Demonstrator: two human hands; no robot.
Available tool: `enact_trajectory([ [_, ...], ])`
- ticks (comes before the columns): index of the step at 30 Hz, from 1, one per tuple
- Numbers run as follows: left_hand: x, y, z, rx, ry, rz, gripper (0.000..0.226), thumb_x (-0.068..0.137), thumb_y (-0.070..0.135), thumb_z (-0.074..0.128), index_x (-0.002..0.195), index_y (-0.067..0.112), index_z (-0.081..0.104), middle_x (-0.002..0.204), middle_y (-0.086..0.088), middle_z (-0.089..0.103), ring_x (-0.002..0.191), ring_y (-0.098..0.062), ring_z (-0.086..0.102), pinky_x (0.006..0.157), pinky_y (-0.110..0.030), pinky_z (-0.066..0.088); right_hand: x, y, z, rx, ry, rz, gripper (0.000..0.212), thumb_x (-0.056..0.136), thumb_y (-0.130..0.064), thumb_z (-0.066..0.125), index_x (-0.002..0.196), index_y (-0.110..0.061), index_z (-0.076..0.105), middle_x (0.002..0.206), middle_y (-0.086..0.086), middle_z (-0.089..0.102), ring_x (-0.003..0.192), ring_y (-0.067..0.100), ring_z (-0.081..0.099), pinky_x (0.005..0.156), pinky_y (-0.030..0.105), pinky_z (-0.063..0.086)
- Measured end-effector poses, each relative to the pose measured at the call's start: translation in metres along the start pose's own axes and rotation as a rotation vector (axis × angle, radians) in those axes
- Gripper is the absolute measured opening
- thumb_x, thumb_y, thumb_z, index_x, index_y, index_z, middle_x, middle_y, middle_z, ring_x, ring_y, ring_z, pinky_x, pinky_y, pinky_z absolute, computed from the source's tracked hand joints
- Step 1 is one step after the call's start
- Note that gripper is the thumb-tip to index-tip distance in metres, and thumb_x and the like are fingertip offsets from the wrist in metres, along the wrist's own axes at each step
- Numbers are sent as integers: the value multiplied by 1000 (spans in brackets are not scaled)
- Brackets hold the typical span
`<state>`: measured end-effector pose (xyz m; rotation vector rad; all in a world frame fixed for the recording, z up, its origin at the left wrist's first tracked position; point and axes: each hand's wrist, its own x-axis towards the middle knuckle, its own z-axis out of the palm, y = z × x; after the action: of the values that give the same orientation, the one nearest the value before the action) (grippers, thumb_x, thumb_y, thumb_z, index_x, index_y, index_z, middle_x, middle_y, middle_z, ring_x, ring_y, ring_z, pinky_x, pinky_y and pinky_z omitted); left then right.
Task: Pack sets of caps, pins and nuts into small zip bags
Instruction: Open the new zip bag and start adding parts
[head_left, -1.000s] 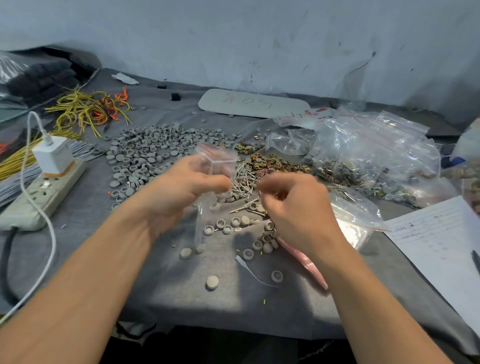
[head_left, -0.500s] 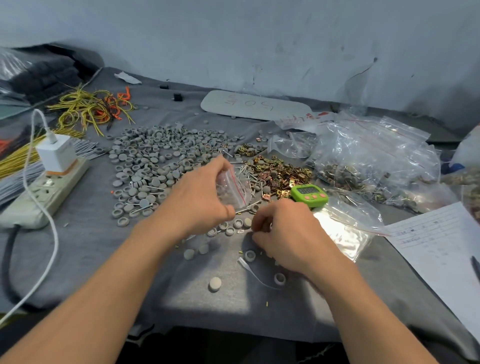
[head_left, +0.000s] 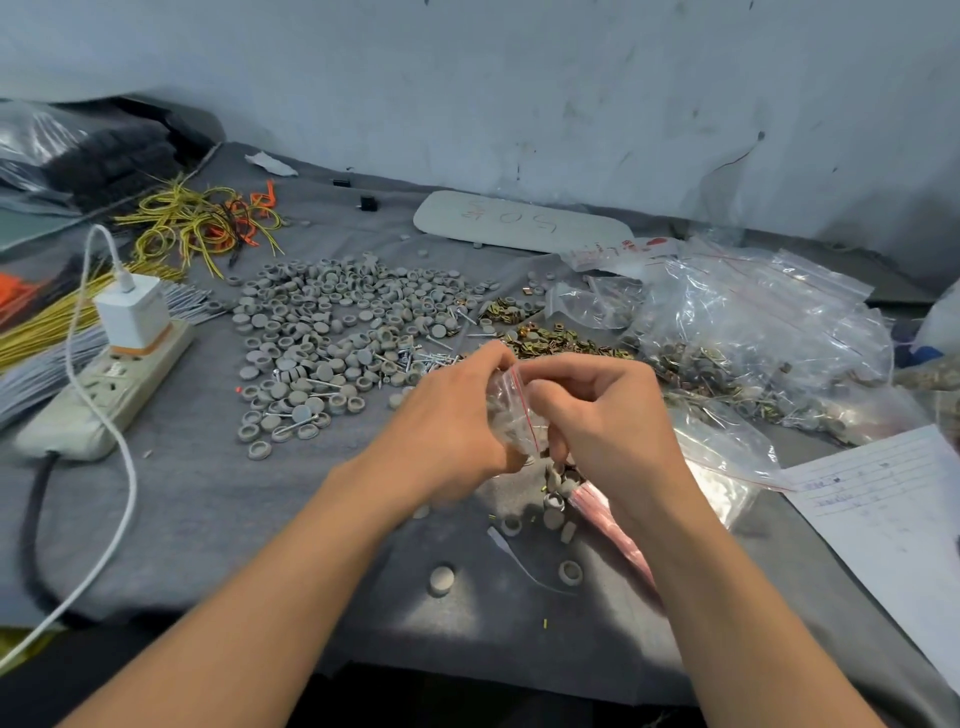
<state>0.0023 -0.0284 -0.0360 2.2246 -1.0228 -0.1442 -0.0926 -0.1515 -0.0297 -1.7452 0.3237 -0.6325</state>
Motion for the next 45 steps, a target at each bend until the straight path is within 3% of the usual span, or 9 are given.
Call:
enact_trajectory([
  [6, 2, -6, -12, -219, 68, -72, 54, 71, 21, 91, 108, 36, 55, 102, 12, 68, 80, -2, 66, 56, -13, 50, 5, 2, -12, 57, 118, 93, 36, 87, 6, 65, 77, -23, 83, 77, 4, 79, 43, 12, 50, 46, 22, 44],
  [9, 4, -13, -22, -368, 145, -113, 49, 73, 16, 90, 104, 36, 57, 103, 11, 70, 87, -3, 69, 71, -21, 48, 2, 5, -13, -318, -87, 122, 30, 85, -2, 71, 76, -29, 83, 72, -7, 77, 55, 12, 67, 54, 27, 53],
  [13, 6, -22, -32, -283, 230, -112, 48, 73, 12, 88, 103, 35, 57, 99, 12, 70, 86, -6, 69, 73, -29, 54, -8, 9, -4, -834, -452, 83, 20, 74, -18, 83, 84, -36, 81, 76, -19, 74, 64, -3, 67, 54, 10, 48],
  [19, 6, -25, -26, -31, 230, -76, 50, 75, 17, 83, 107, 39, 52, 90, 18, 65, 73, 4, 58, 51, -9, 40, -13, 8, -8, -937, -571, 61, 13, 75, -24, 82, 83, -34, 81, 73, -21, 72, 68, -5, 64, 51, 7, 43],
  [22, 7, -24, -21, 60, 163, -98, 53, 78, 17, 81, 109, 43, 47, 89, 18, 64, 66, -1, 59, 51, -21, 44, -14, 11, -5, -855, -439, 60, 11, 78, -22, 83, 78, -33, 81, 68, -19, 72, 61, -5, 64, 48, 7, 41],
  [27, 5, -17, -8, 146, 44, -100, 57, 74, 14, 83, 111, 41, 48, 86, 13, 61, 63, -1, 52, 44, -19, 33, -6, 11, -8, -496, 21, -25, 11, 86, -19, 80, 87, -30, 84, 73, -20, 74, 66, 1, 69, 58, 13, 52],
  [32, 1, -9, 6, 119, -31, -47, 55, 73, 20, 81, 109, 43, 47, 91, 13, 57, 78, -10, 55, 59, -28, 37, -1, 10, -7, -459, 28, -31, 11, 80, -21, 85, 85, -31, 85, 68, -20, 72, 63, -4, 62, 57, 9, 40],
  [40, 1, -4, 6, 34, -25, -56, 52, 72, 22, 87, 103, 42, 50, 89, 11, 64, 78, -9, 61, 55, -26, 41, 6, 13, 3, -381, -53, -31, 13, 88, -21, 75, 86, -28, 86, 52, -21, 60, 51, 2, 53, 50, 12, 34],
  [45, 2, -9, -3, -123, 30, -68, 48, 72, 19, 88, 102, 37, 57, 91, 10, 69, 67, 3, 64, 47, -15, 45, 12, 11, -2, -200, 160, -14, 24, 88, -23, 75, 73, -41, 81, 65, -10, 74, 57, 5, 57, 54, 33, 50],
])
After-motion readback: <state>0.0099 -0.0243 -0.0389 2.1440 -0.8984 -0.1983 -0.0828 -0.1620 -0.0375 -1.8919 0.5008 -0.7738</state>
